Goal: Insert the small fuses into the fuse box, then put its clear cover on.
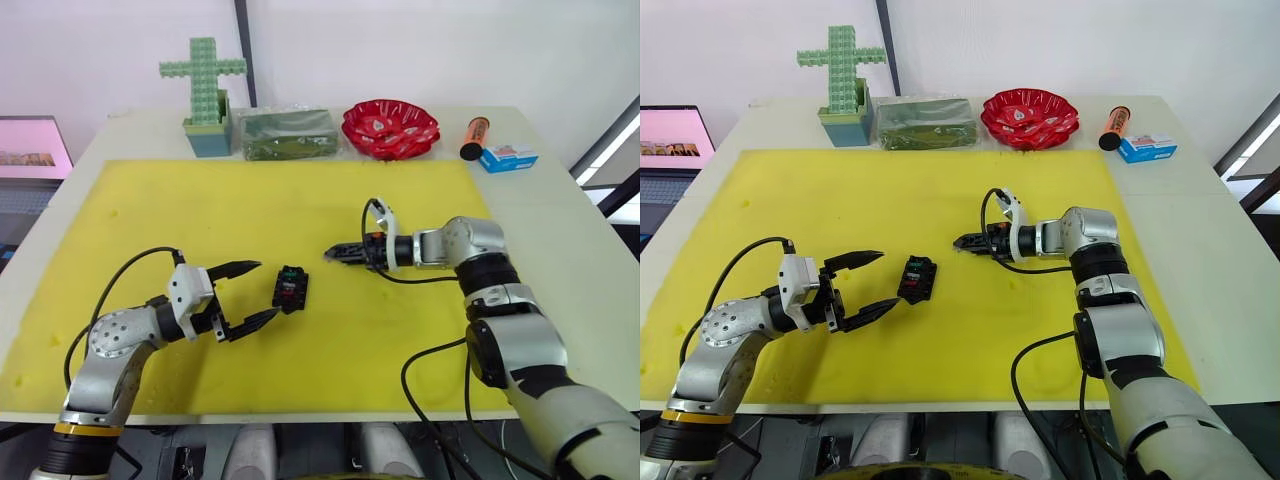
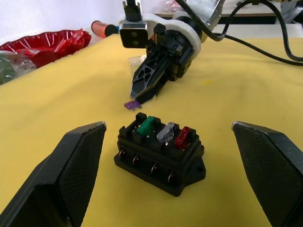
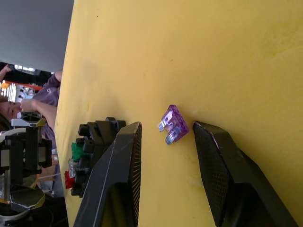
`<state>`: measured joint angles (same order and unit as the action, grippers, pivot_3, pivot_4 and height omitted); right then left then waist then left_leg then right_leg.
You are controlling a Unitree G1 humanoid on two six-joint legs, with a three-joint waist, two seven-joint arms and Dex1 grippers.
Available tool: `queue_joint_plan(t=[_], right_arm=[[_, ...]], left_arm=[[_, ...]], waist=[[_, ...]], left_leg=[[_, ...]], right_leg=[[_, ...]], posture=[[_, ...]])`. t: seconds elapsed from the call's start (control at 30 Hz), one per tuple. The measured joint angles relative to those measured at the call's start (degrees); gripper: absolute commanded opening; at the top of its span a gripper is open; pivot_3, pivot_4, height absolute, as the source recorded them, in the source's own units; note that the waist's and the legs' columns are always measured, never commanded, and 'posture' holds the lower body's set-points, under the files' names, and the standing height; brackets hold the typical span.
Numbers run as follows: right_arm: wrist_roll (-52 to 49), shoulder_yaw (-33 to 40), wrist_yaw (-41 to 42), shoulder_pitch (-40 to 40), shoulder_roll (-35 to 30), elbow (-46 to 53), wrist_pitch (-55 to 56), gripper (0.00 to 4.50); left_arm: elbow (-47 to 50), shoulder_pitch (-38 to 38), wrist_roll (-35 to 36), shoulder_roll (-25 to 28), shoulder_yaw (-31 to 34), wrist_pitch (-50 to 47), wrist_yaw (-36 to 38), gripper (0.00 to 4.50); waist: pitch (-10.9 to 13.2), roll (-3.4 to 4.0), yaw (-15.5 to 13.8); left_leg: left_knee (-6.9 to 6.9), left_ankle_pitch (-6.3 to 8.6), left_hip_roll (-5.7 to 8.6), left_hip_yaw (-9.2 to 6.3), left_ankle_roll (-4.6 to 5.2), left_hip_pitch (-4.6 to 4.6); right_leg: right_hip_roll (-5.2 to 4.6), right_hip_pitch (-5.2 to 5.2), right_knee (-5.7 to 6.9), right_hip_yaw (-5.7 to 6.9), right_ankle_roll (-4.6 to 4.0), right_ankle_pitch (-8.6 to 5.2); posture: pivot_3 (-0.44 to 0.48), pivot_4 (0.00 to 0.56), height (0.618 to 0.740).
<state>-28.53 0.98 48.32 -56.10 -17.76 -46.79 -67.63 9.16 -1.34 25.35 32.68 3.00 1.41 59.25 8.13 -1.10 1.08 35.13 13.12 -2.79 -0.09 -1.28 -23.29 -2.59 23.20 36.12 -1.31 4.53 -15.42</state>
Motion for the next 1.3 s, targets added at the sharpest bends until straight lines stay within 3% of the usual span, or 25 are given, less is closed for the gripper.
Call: queue_joint_plan(t=[0.1,0.23,0.27,0.53,0.7,0.9,1.07,1.3], right_arm=[[0.42,0.01,0.26,-0.13,0.18,-0.48,0.35,1.41],[1.27,0.07,-0.18,-0.13,0.85,-0.73,0.95,0.09],[1.27,0.09,-0.18,-0.17,1.01,-0.72,0.97,0.03],[1.25,0.66,-0.06,2.02,0.71,3.38,1.12,0.03],[1.11,-3.11,1.49,9.10,-1.36,25.26,3.08,0.03],[2.82,-9.26,0.28,11.22,-2.06,47.35,9.98,0.03],[7.68,-16.50,0.94,11.31,-3.55,51.05,18.80,0.03],[12.61,-21.17,3.29,12.30,-5.70,50.48,27.04,0.03]], left_arm=[[-0.08,-0.09,-0.13,-0.20,-0.01,0.21,0.18,4.50],[-0.09,-0.09,-0.26,-0.23,-0.01,0.22,0.24,4.50],[-0.09,-0.09,-0.30,-0.25,-0.01,0.22,0.22,4.50],[0.01,0.08,-0.36,-0.26,0.01,0.16,-0.05,4.50],[0.37,1.57,-0.30,-0.05,0.46,0.14,-0.22,4.50],[0.71,1.63,-0.09,0.18,0.69,0.12,-0.34,4.50],[0.39,1.51,-0.05,0.39,0.69,0.17,-0.12,4.50],[-1.34,0.52,-0.07,0.38,0.69,0.37,0.39,4.50]], waist=[[-0.02,-0.03,0.04],[-0.02,-0.03,0.02],[-0.03,-0.04,0.01],[-0.04,-0.07,-0.11],[0.06,0.10,-0.13],[0.07,0.10,-0.08],[0.07,0.10,-0.36],[0.06,0.09,-0.27]], left_leg=[[0.00,0.00,-0.01,-0.01,0.00,0.02],[0.00,0.00,-0.01,0.00,0.00,0.02],[0.01,0.00,-0.01,0.00,0.00,0.03],[0.04,0.00,-0.01,-0.01,0.00,0.05],[0.04,0.00,-0.01,0.00,0.00,-0.08],[-0.04,0.00,-0.04,-0.04,0.00,-0.06],[0.01,0.00,-0.02,-0.02,0.00,-0.07],[0.02,0.00,-0.02,-0.01,0.00,-0.07]], right_leg=[[0.01,-0.02,0.01,0.00,0.00,0.00],[0.01,-0.03,0.02,0.00,0.00,0.00],[0.01,-0.04,0.02,0.00,0.00,0.00],[0.00,-0.10,0.01,-0.01,-0.02,-0.01],[-0.02,0.08,0.01,-0.01,0.03,0.01],[0.01,0.10,0.01,0.03,0.04,0.01],[-0.03,0.08,-0.01,0.03,-0.13,-0.08],[-0.03,0.08,-0.01,0.03,-0.13,-0.08]], posture=[[0.000,0.150,0.740],[0.000,0.150,0.740],[0.000,0.150,0.740],[0.000,0.150,0.740],[0.000,0.150,0.740],[0.000,0.150,0.740],[0.000,0.150,0.740],[0.000,0.150,0.740]])
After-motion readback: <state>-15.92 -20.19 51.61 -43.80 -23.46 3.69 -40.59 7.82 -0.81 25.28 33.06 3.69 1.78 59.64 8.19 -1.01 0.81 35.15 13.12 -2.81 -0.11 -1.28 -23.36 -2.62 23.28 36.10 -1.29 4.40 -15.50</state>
